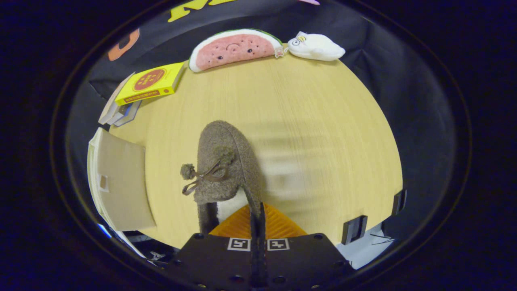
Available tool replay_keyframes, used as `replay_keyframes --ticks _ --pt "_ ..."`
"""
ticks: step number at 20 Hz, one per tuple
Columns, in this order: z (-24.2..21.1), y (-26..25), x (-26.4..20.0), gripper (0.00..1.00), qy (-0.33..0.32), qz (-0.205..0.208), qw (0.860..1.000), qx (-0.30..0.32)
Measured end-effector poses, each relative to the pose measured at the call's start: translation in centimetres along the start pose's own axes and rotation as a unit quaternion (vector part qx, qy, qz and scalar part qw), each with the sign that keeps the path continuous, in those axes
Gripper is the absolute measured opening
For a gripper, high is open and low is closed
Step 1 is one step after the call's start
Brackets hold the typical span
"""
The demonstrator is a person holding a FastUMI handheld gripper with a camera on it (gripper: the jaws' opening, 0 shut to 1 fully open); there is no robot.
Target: Open the storage box then place both shoes into the box .Put the left shoe in first, then the right shoe, with the right side of both shoes facing outward in a uniform manner.
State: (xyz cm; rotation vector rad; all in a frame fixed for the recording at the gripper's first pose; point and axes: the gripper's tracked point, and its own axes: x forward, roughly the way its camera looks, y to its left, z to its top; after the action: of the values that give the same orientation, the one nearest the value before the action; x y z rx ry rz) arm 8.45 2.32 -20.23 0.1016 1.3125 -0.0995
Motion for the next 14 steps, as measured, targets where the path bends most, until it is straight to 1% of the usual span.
replay_keyframes --ticks 2,4,8,11,14 --pt "0.0 2.0 -2.9 0.0 -0.014 0.016 1.0 -0.007" --pt "0.2 4.1 -5.7 0.0 -0.036 0.024 0.999 -0.017" --pt "-0.1 10.1 -11.0 0.0 -0.07 0.057 0.995 -0.041" --pt "-0.6 15.6 -13.8 0.0 -0.096 0.077 0.99 -0.066" --pt "-2.0 21.5 -14.6 0.0 -0.092 0.093 0.987 -0.091"
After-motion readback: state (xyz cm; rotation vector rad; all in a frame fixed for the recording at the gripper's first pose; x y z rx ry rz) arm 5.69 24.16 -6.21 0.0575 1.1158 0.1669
